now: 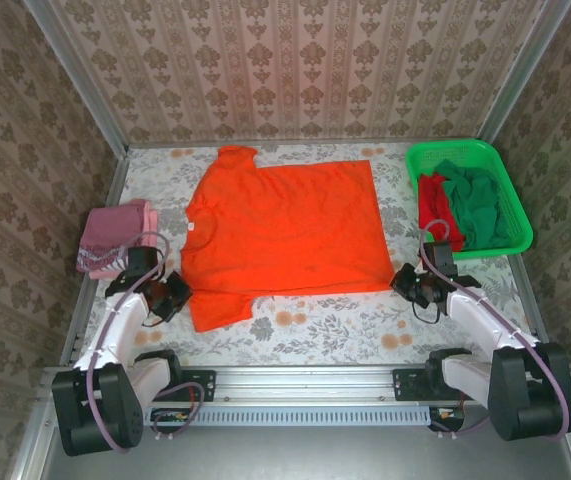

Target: Fold and stack the t-shirts

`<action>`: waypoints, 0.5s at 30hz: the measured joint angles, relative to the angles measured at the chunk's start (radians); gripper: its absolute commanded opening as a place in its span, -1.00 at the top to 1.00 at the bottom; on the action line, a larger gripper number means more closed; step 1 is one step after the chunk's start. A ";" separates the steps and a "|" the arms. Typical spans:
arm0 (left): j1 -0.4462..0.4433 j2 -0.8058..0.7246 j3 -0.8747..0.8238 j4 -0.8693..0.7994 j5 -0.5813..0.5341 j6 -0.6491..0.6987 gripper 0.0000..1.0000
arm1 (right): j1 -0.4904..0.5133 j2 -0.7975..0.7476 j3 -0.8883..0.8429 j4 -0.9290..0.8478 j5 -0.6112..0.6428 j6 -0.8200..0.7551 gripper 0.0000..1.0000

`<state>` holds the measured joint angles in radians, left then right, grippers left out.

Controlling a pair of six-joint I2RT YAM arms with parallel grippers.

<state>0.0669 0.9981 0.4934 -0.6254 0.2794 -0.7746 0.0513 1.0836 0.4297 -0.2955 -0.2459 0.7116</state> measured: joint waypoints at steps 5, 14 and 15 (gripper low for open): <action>0.000 -0.005 -0.027 -0.034 0.005 -0.016 0.22 | 0.012 -0.002 -0.007 0.000 0.005 0.006 0.62; -0.002 -0.097 -0.037 -0.110 0.018 -0.039 -0.29 | 0.016 -0.050 -0.029 -0.025 0.014 0.029 0.21; -0.005 -0.108 -0.040 -0.109 0.026 -0.045 -0.27 | 0.016 -0.057 -0.029 -0.026 0.014 0.029 0.21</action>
<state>0.0620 0.8906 0.4530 -0.7345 0.3054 -0.8192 0.0669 1.0267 0.4007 -0.3210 -0.2314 0.7410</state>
